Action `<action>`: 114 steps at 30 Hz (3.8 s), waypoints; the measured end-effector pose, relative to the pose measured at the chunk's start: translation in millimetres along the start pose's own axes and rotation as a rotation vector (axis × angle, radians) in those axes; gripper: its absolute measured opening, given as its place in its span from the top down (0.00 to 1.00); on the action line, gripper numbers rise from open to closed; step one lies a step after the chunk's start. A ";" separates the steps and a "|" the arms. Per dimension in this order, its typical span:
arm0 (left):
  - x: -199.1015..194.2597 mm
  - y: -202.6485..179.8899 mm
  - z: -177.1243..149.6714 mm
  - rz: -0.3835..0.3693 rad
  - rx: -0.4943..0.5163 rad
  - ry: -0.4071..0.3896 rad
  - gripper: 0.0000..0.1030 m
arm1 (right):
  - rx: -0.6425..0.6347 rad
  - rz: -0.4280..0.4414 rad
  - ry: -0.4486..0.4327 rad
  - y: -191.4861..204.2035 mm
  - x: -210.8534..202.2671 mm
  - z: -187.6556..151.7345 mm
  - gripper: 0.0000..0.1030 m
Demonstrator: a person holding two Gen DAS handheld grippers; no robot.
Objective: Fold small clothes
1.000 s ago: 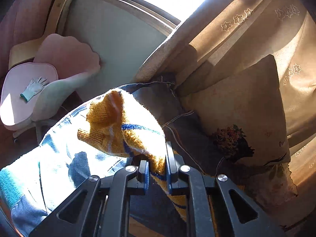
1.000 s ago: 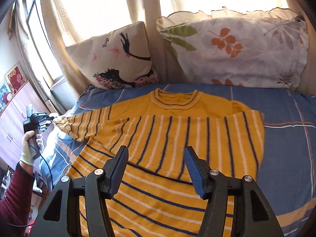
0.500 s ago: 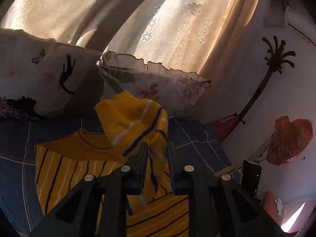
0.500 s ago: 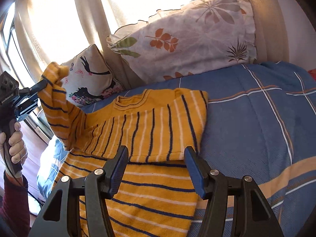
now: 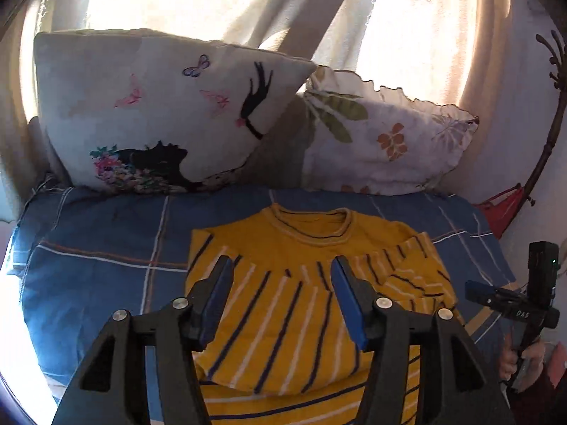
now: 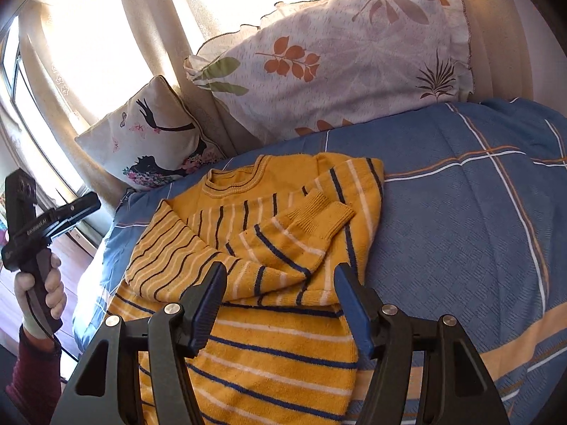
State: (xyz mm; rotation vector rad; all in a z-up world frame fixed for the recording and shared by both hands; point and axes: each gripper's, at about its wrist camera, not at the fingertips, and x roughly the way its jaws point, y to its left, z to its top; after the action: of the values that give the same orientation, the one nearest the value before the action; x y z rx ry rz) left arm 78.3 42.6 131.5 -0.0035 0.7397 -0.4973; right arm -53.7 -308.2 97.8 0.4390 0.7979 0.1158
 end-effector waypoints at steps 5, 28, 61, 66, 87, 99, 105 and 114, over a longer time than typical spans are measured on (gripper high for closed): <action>23.8 39.8 -15.0 0.023 -0.079 0.046 0.46 | -0.010 -0.071 0.046 -0.2 33.3 18.8 0.33; 23.0 54.2 -75.1 0.029 -0.160 0.111 0.46 | -0.092 -0.129 0.065 17.5 37.9 16.2 0.33; -51.1 38.2 -221.0 -0.219 -0.382 0.177 0.44 | 0.092 0.118 0.286 -7.4 -47.0 -105.4 0.30; -70.0 31.3 -244.1 -0.265 -0.432 0.157 0.44 | 0.183 0.249 0.277 -14.8 -60.1 -138.5 0.30; -93.0 12.4 -291.7 -0.274 -0.386 0.244 0.90 | 0.078 0.358 0.481 49.7 -39.3 -222.9 0.85; -148.8 27.4 -179.3 -0.385 -0.373 -0.043 0.90 | -0.056 0.485 0.190 84.1 -100.0 -126.0 0.91; -87.3 22.6 -89.7 -0.331 -0.333 -0.058 0.90 | -0.024 0.418 0.060 72.8 -55.9 -32.9 0.91; 59.8 63.6 -32.4 -0.288 -0.601 0.074 0.89 | 0.160 0.189 0.050 11.7 61.1 60.2 0.91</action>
State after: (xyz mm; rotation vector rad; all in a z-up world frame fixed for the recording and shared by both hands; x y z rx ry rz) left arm 122.5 78.3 57.7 -0.6631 0.9449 -0.5336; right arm 32.7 -301.8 99.0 0.6654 0.8172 0.2408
